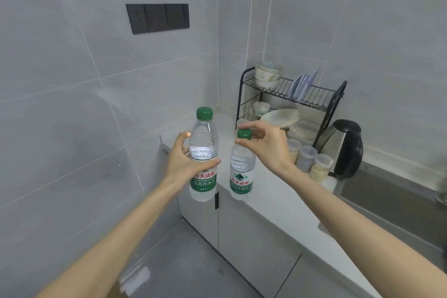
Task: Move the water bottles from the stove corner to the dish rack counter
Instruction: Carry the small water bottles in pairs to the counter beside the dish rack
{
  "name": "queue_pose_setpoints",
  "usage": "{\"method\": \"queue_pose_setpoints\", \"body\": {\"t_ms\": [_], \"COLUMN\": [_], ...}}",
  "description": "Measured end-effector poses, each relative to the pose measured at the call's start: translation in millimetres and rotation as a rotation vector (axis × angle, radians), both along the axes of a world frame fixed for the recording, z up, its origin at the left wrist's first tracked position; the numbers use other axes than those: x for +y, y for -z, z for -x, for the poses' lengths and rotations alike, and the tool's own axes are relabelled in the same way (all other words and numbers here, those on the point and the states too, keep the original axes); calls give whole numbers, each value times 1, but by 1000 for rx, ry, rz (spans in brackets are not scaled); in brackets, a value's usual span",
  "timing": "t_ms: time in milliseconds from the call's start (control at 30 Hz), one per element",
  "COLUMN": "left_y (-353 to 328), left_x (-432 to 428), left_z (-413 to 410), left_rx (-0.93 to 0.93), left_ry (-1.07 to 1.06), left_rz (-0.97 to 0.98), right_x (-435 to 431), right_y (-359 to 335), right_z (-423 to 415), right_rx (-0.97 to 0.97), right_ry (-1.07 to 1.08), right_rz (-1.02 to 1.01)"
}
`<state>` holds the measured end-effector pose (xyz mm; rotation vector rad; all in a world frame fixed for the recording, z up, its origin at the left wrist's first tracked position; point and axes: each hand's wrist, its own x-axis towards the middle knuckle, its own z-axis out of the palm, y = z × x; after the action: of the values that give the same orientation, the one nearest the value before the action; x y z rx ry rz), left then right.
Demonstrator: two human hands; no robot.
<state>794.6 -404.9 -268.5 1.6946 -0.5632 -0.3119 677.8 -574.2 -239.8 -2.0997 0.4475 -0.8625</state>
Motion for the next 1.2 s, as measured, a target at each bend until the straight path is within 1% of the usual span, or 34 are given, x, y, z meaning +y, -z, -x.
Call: {"method": "queue_pose_setpoints", "body": {"t_ms": [133,300,500,733,1000,1200], "left_y": [20,47,85,122,137,149], "left_x": [-46,-99,-161,-228,-258,-263], "left_z": [-48,-98,-172,-257,-291,-294], "left_rx": [20,12,74,93,96,126], "left_ry": [4,64,162,261,316,323], "left_rz": [-66,-133,-154,-199,-223,-245], "right_x": [-46,-93,-139,-189,-213,-225], "right_y": [14,33,53,74,84,98], "right_z": [-42,-95,-156,-225,-260,-272], "right_rx": [50,116,192,262,281,361], "right_ry": [4,24,71,149,180,141], "right_rz": [12,12,-26,-74,-135,-116]}}
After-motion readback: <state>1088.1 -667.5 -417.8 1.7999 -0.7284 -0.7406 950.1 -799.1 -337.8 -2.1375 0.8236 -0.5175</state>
